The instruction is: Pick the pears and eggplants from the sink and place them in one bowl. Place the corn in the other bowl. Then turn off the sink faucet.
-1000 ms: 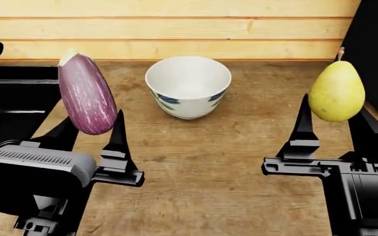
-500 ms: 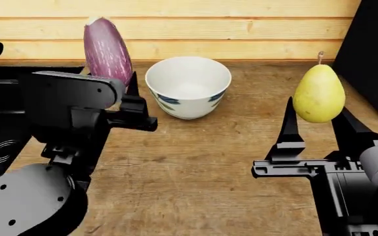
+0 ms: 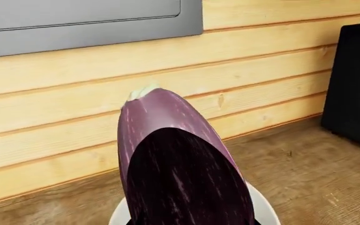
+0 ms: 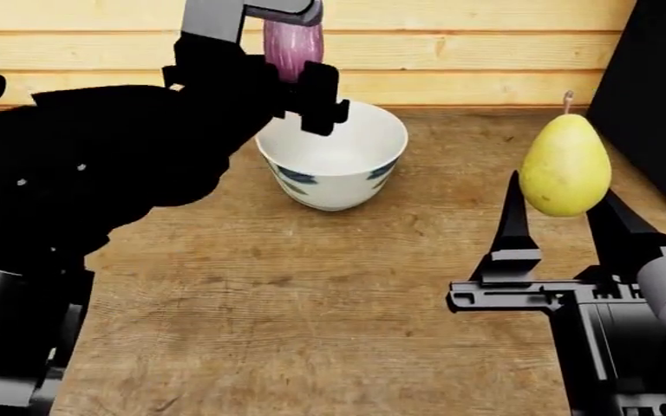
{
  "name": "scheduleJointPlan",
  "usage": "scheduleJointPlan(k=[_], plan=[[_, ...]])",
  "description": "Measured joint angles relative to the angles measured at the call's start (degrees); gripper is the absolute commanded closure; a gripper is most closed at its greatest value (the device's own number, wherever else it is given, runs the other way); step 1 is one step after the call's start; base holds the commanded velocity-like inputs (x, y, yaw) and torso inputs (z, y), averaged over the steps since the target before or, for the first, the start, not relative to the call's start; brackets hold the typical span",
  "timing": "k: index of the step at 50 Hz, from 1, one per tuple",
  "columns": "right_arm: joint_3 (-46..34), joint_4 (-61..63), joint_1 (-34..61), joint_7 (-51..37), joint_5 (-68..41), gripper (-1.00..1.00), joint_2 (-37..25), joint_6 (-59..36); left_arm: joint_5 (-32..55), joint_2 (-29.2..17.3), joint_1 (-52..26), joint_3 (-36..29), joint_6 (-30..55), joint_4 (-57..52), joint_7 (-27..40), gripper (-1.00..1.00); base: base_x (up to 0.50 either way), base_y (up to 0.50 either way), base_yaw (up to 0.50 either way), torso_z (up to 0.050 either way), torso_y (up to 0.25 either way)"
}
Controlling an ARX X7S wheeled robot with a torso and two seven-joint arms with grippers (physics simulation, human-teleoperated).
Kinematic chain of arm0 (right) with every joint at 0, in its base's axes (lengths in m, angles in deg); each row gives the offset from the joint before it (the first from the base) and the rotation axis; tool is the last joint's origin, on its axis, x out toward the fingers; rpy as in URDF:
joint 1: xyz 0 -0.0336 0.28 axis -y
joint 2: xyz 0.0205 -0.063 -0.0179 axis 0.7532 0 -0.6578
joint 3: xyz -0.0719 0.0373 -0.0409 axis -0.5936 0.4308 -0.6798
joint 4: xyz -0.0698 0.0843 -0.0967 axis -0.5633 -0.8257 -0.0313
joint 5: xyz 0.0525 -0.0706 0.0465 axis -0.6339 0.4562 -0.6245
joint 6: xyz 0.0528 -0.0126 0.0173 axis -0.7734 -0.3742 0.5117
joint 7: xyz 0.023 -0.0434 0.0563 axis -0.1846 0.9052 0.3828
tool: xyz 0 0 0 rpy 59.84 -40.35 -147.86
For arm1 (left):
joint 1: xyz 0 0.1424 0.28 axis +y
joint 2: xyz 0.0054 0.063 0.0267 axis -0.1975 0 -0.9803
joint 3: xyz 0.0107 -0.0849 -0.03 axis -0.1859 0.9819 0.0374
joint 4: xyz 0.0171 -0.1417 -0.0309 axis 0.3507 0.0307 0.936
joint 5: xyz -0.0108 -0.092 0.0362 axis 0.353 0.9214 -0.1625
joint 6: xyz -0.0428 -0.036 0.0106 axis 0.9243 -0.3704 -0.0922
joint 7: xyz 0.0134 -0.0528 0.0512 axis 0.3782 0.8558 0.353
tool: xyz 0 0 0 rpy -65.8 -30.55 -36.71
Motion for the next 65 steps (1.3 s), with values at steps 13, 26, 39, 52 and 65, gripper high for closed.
scheduleJointPlan(k=[13, 26, 39, 52, 65], plan=[[-0.1, -0.5, -0.1, 0.0, -0.2, 1.00, 0.0, 0.3, 2.4, 3.4, -5.9, -1.0, 4.3, 11.9, -2.7, 1.00, 0.00, 0.00, 0.00, 0.000, 0.001], [-0.2, -0.8, -0.2, 0.0, -0.5, 1.00, 0.3, 0.3, 3.7, 4.2, -5.2, -1.7, 5.6, 14.9, -3.0, 1.00, 0.00, 0.00, 0.00, 0.000, 0.000], [-0.2, -1.0, -0.3, 0.2, -0.5, 1.00, 0.3, 0.5, 1.8, 6.0, -5.8, -3.4, 3.2, 20.7, -5.9, 1.00, 0.00, 0.00, 0.00, 0.000, 0.001], [-0.2, -1.3, -0.3, 0.4, -0.6, 1.00, 0.4, 0.5, -1.0, 8.3, -6.6, -5.5, -0.5, 28.1, -9.6, 1.00, 0.00, 0.00, 0.00, 0.000, 0.001], [-0.2, -1.4, -0.5, 0.6, -0.6, 1.00, 0.3, 0.8, -3.3, 10.4, -7.6, -7.1, -3.9, 35.1, -12.7, 1.00, 0.00, 0.00, 0.00, 0.000, 0.000]])
